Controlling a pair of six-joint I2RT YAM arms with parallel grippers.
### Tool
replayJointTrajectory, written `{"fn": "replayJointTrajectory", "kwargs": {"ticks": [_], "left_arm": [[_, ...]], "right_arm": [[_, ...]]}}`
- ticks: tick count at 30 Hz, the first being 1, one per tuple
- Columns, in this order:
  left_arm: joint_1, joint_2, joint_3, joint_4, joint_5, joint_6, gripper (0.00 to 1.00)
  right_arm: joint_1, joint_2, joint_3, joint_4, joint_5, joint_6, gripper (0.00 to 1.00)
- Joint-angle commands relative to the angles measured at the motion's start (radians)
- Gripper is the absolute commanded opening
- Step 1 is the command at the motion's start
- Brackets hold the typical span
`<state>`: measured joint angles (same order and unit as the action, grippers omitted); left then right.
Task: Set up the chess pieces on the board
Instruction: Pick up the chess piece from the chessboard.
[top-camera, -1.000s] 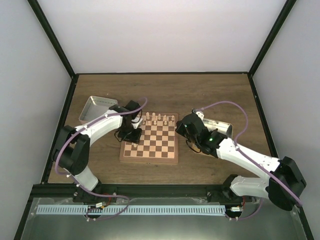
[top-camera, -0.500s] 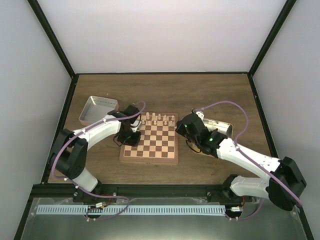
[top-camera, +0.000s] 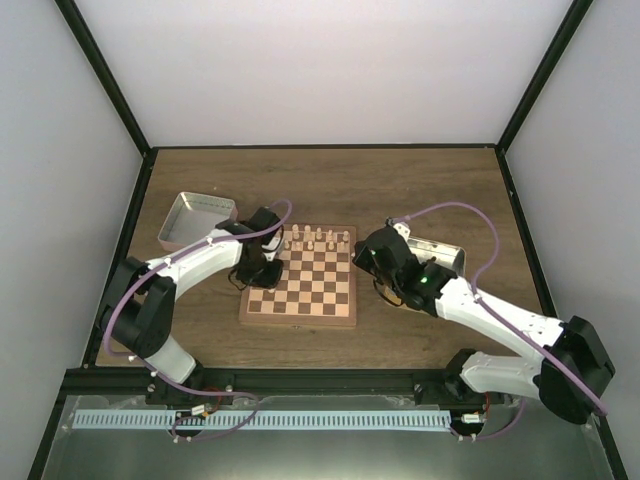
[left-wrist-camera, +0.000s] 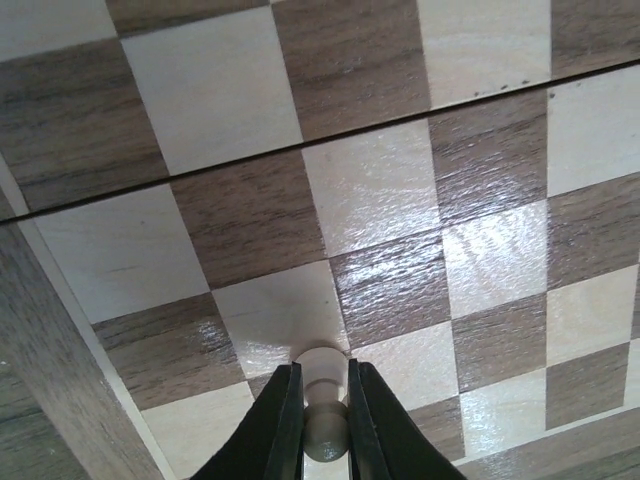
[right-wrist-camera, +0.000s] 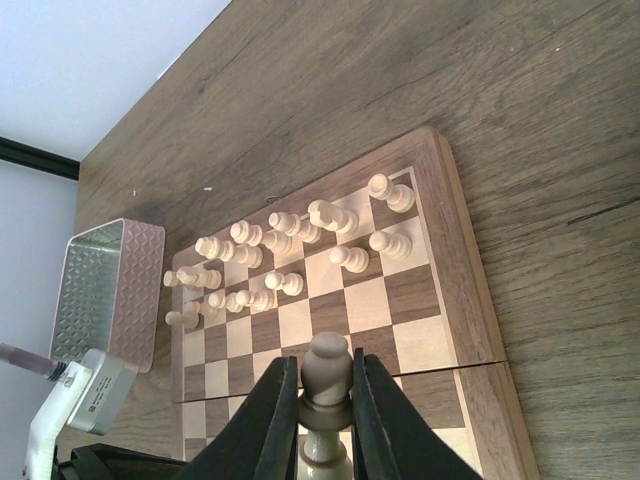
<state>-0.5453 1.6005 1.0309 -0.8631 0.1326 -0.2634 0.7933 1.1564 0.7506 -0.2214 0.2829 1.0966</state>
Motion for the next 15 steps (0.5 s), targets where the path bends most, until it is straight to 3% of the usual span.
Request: {"fn": "replayJointTrajectory", "kwargs": {"ticks": [1, 15], "left_arm": [[-0.021, -0.014, 0.041, 0.014, 0.009, 0.003, 0.09], [-0.134, 0.129, 0.316, -0.002, -0.037, 0.017, 0.09]], "right_arm": [[-0.001, -0.035, -0.012, -0.032, 0.067, 0.009, 0.12], [-0.002, -0.127, -0.046, -0.105, 0.173, 0.01, 0.12]]}}
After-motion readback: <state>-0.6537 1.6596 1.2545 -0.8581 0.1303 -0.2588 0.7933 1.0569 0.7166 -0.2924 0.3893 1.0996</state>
